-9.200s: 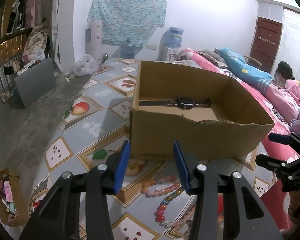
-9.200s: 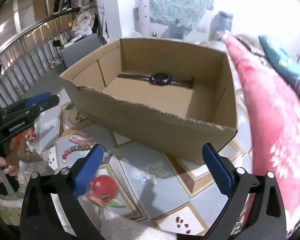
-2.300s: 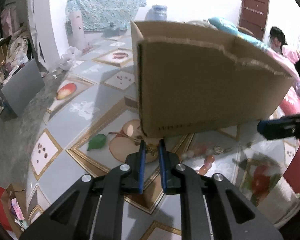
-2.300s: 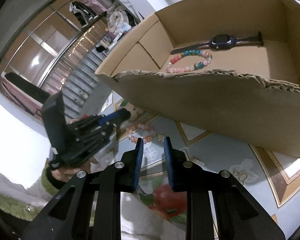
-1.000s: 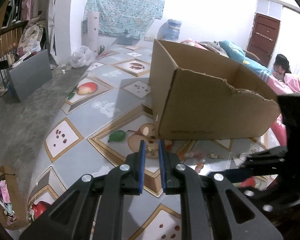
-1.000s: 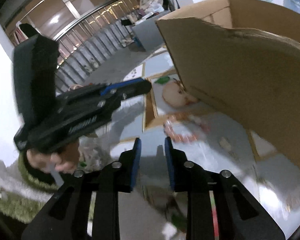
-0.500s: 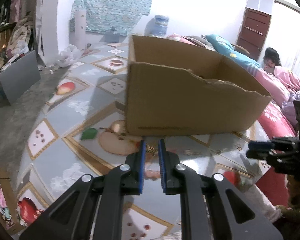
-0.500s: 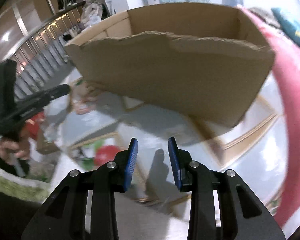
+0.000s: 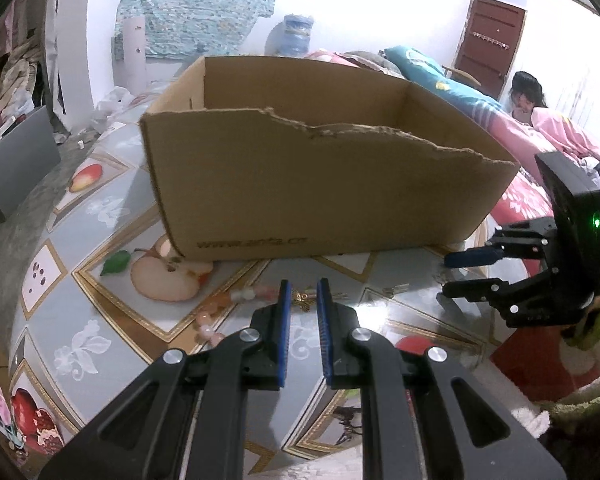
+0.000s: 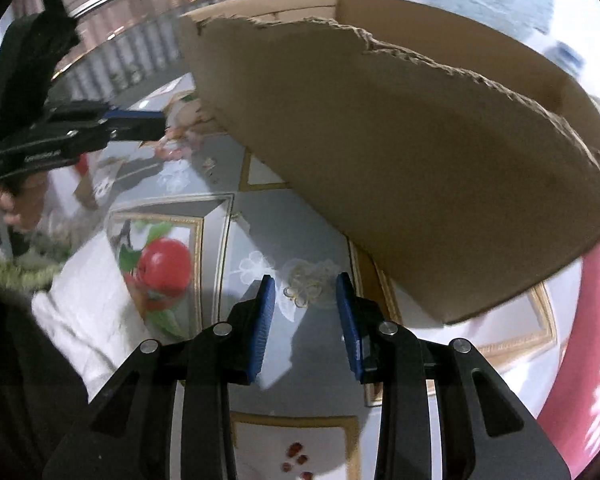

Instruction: Organize jewelry

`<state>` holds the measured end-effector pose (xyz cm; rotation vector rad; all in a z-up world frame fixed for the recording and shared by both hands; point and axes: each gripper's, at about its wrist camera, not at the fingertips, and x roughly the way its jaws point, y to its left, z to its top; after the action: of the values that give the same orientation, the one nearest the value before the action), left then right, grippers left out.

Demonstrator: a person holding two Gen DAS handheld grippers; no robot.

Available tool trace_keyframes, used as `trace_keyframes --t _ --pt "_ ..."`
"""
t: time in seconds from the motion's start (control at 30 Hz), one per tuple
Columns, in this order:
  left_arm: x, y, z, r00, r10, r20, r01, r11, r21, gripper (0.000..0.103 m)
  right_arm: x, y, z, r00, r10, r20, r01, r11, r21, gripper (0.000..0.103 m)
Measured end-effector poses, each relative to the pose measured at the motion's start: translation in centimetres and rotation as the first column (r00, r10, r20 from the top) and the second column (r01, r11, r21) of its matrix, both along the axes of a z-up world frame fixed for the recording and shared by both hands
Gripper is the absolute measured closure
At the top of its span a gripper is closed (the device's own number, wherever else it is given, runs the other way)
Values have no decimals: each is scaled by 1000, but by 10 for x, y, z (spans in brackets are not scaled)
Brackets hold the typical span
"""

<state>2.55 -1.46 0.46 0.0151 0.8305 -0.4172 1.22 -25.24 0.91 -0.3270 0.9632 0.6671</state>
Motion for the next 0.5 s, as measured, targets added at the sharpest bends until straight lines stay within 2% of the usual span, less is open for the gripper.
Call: trace_keyframes --t 0.23,0.3,0.5 --pt "2 -11 3 1000 -9 6 9 1000 18 91 12 1 4 990 139 -38 -140 989 -38 85" --pt "1 -13 3 1000 -10 7 9 1000 21 91 14 3 2 986 158 -50 -160 986 -40 88" --pt "-1 -17 5 1000 -7 14 6 1000 29 91 23 15 -6 985 157 -75 -158 987 -9 89"
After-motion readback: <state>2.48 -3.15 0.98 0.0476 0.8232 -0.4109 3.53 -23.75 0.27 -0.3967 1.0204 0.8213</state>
